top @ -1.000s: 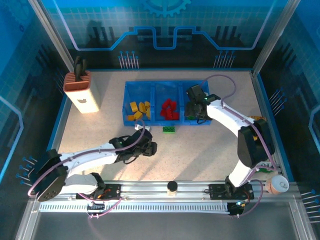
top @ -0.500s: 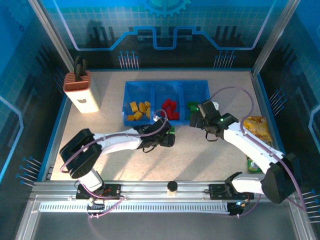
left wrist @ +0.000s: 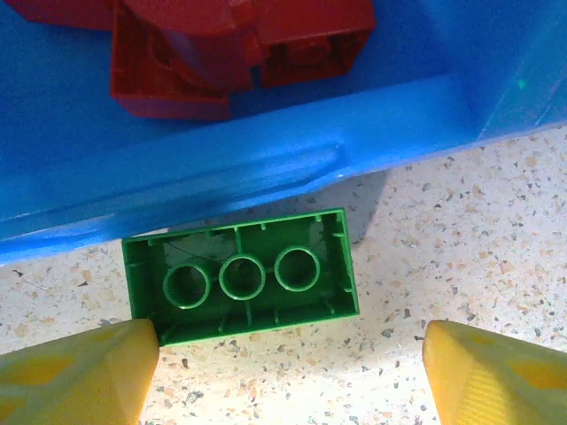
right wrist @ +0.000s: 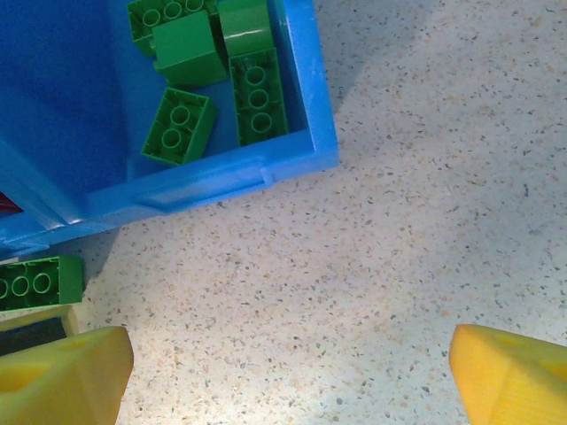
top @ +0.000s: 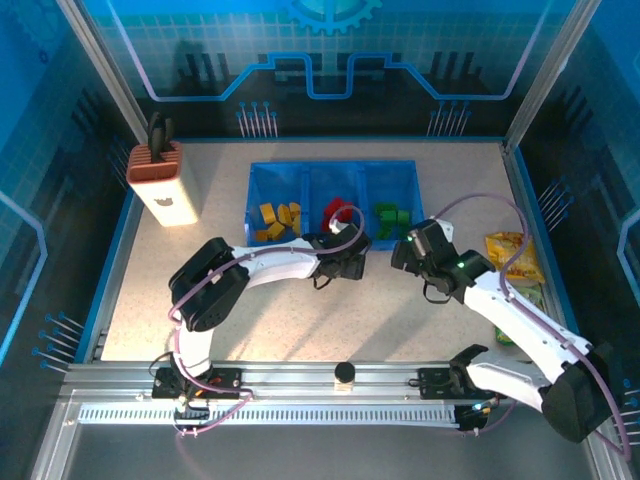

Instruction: Sort the legos into containers by color

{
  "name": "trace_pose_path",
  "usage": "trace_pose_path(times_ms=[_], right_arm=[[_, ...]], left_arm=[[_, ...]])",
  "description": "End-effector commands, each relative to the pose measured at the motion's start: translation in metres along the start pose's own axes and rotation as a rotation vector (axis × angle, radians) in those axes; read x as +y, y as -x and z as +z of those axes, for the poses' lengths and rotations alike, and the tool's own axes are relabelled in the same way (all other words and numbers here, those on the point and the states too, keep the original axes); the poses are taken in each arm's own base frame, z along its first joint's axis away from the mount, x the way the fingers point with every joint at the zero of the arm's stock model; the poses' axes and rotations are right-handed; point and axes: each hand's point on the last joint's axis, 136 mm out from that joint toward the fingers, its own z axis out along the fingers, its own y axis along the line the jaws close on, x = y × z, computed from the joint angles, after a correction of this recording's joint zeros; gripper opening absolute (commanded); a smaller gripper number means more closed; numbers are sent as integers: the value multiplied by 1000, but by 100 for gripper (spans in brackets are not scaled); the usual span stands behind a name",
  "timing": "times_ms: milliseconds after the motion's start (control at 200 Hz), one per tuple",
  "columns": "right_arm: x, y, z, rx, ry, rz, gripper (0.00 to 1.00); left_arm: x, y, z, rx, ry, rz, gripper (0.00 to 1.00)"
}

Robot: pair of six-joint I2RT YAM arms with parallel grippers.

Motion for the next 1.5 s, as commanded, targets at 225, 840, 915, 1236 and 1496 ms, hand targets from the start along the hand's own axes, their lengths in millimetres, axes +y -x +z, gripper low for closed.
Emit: trace_pose_path(times_ms=[225, 840, 915, 1236, 1496], right_arm=[[-19, -9, -1, -5, -25, 46, 93], [-21, -14, 1, 3, -18, 53, 93], [-23, -16, 0, 2, -20, 56, 93], [-27, -22, 1, 11, -24, 72, 93], [-32, -26, 1, 15, -31, 79, 93]], left_arm=[[15, -2, 11, 32, 145, 48, 79], [13, 4, 0, 9, 162, 81, 81], [17, 6, 3, 16, 158, 75, 81], [4, 5, 18, 57, 42, 124, 81], [3, 4, 25, 82, 32, 129, 78]])
